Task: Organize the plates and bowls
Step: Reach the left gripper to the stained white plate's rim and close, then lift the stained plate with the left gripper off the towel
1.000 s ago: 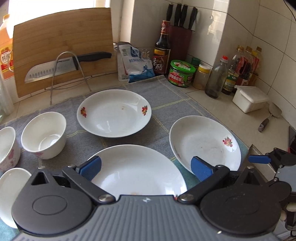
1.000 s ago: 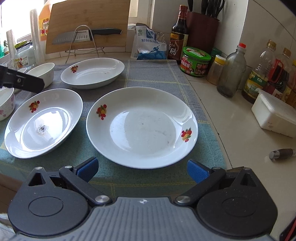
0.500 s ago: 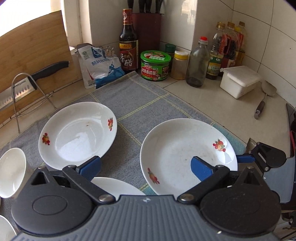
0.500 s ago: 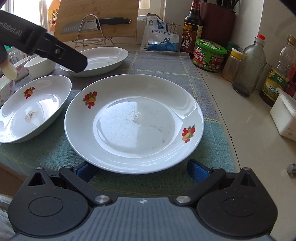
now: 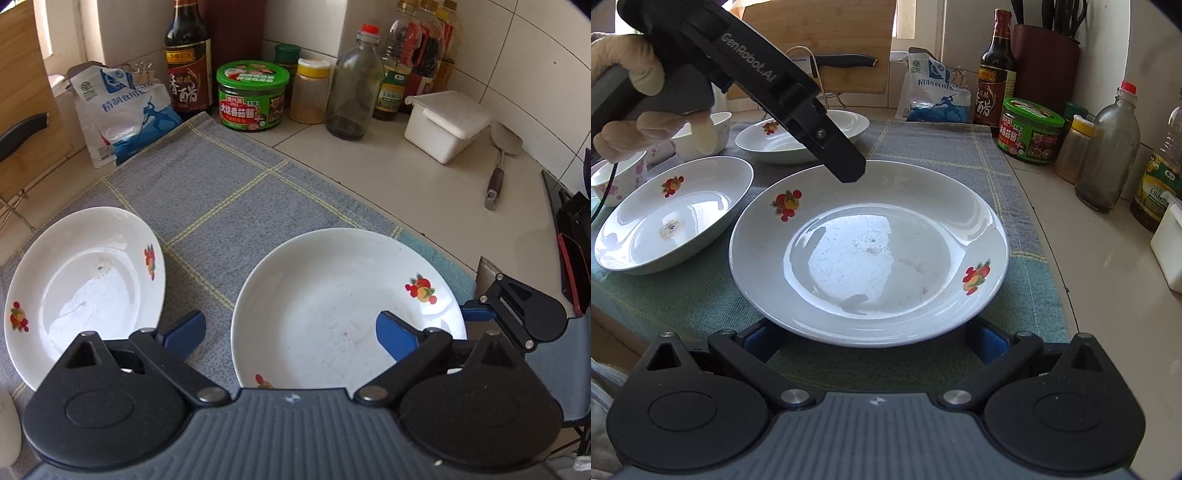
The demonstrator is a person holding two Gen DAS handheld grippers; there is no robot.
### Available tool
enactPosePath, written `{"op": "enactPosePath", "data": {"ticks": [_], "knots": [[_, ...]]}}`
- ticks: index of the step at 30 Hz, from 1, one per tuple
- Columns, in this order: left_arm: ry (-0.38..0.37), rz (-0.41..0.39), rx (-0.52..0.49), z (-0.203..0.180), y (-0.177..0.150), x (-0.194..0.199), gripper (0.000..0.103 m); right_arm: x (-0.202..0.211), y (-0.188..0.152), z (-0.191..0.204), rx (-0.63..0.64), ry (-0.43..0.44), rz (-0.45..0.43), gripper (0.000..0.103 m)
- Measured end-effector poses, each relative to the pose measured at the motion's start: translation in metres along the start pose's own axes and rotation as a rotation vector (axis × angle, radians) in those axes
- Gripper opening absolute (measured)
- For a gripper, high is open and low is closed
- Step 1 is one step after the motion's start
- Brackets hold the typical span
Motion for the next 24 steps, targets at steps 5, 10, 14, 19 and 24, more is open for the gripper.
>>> {"op": "enactPosePath", "data": {"ticks": [5,10,14,19,24], "knots": [[-0.051,0.057,-0.030,0.003,0.007,-0.018,0.091,0.001,-0.002,-0.001,0.001,0.001,-0.027,0.103],[-0.110,0.130,-0.041,0.008,0.013,-0.036,0.083,0.001,-0.004,-0.001,0.014,0.015,-0.052,0.103],[-0.154,0.186,-0.056,0.010,0.015,-0.050,0.082,0.002,-0.005,-0.002,0.021,0.022,-0.073,0.103],[-0.188,0.246,-0.092,0.009,0.016,-0.061,0.079,0.001,-0.005,-0.002,0.027,0.028,-0.082,0.103],[-0.215,0.287,-0.103,0.009,0.019,-0.066,0.078,0.000,-0.003,-0.002,0.036,0.042,-0.071,0.103]]}}
Point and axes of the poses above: each gripper's, at about its wrist camera, not at the fingertips, and x roughly against the way its jaws point, z to its left, y to its top, the point moved 3 cm from there along -x, roughly the way its jaws point, and after that the axes turned 8 degrees about -z, right-handed, at the moved point
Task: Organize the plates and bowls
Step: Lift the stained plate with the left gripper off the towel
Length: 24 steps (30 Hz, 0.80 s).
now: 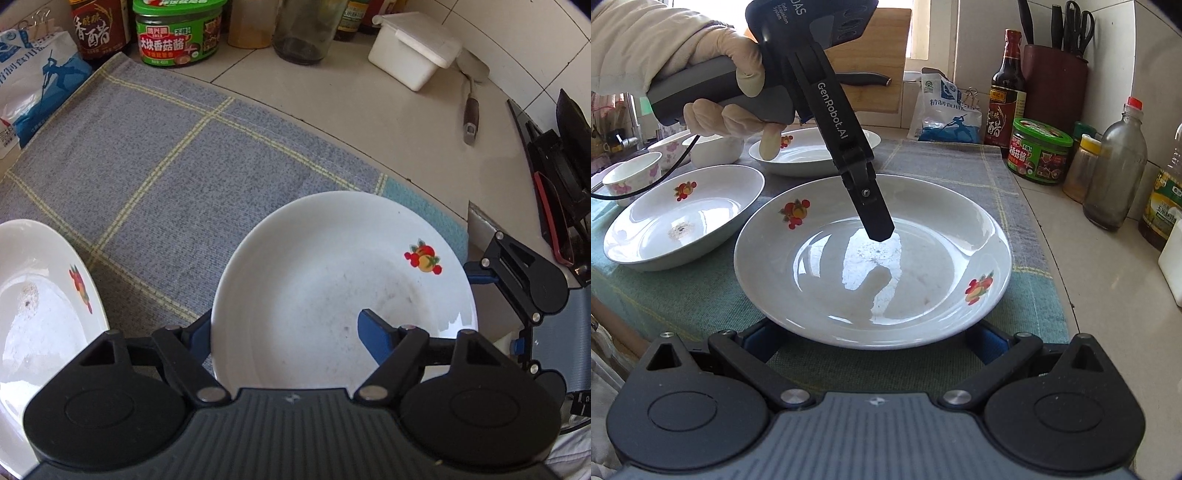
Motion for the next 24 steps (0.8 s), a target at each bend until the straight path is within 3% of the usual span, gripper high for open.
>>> {"op": "enactPosePath", "data": {"ticks": [24], "knots": [[-0.035,0.019,-0.011,0.004,0.006,-0.003,0.078,-0.007,0.014,0.003,0.043,0.003,0.108,0.103]]}}
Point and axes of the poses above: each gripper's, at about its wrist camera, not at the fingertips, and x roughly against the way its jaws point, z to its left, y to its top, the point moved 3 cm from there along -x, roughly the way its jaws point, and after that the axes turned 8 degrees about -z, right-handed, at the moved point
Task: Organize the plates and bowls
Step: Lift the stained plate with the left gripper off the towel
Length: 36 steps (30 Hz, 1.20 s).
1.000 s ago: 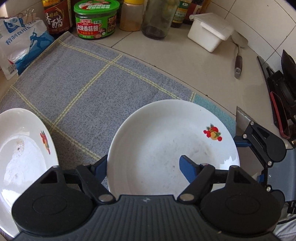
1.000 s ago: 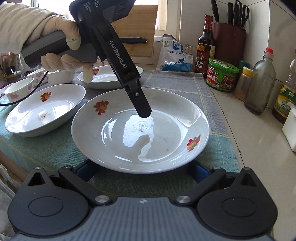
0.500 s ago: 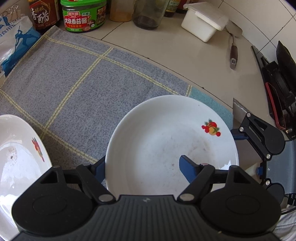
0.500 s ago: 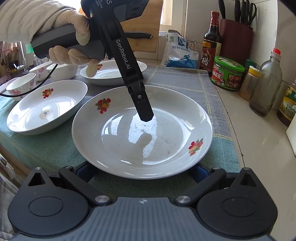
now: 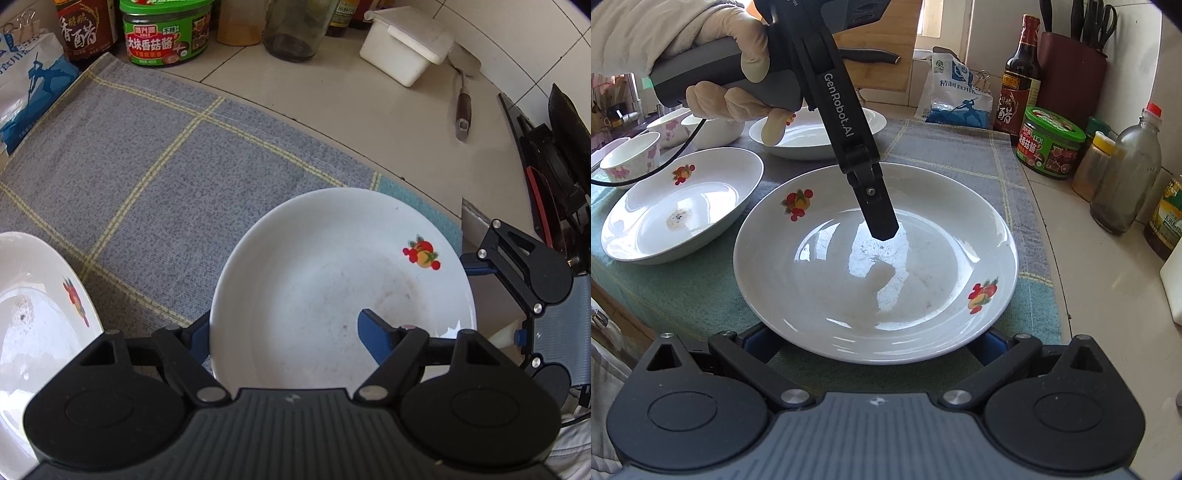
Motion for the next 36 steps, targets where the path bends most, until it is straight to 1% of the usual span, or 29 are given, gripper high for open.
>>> {"op": "enactPosePath", "data": {"ticks": [6,15,22,30,36], "knots": [[-0.004,-0.035,0.003,0.005,0.012,0.010,0.078,0.000,0.008,-0.008,-0.001,0.002,-0.011,0.103],[0.017,-0.093,0.004,0.019,0.046,0.012,0.078,-0.016,0.027,-0.037,0.040,-0.018,-0.032,0.103],[0.034,-0.114,0.016,0.036,0.069,-0.002,0.078,-0.036,0.036,-0.059,0.038,-0.020,-0.033,0.103],[0.045,-0.125,0.026,0.049,0.084,-0.017,0.078,-0.057,0.040,-0.077,0.013,-0.018,-0.024,0.103],[0.048,-0.140,0.022,0.052,0.091,-0.024,0.078,-0.060,0.039,-0.085,-0.006,-0.025,-0.022,0.103]]}}
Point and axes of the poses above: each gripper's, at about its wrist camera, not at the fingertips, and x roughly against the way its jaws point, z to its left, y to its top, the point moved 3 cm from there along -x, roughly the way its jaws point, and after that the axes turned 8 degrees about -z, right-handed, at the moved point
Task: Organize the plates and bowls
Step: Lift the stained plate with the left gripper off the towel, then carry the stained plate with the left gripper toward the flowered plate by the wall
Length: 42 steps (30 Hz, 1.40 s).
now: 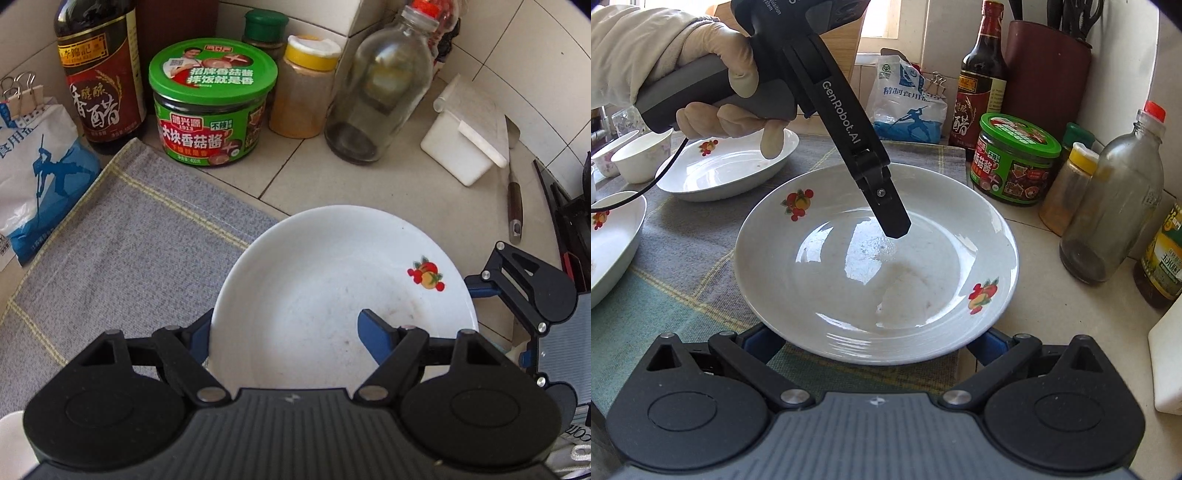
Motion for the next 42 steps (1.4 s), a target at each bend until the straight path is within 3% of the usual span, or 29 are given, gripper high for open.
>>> {"op": "enactPosePath", "data": {"ticks": [14,19,34,42], "knots": [[0.009,-0.016,0.006,0.001,-0.001,-0.009,0.079,-0.003,-0.001,-0.002,-0.034,-0.017,0.006,0.103],[0.027,-0.040,-0.006,-0.003,-0.002,-0.002,0.086,0.001,-0.001,0.000,-0.050,-0.028,-0.003,0.103],[0.160,-0.251,-0.029,-0.029,-0.041,0.089,0.091,0.035,-0.014,0.043,-0.031,-0.029,0.018,0.103],[0.300,-0.371,0.021,-0.057,-0.090,0.136,0.092,0.046,-0.015,0.080,0.000,-0.003,-0.008,0.103]]}}
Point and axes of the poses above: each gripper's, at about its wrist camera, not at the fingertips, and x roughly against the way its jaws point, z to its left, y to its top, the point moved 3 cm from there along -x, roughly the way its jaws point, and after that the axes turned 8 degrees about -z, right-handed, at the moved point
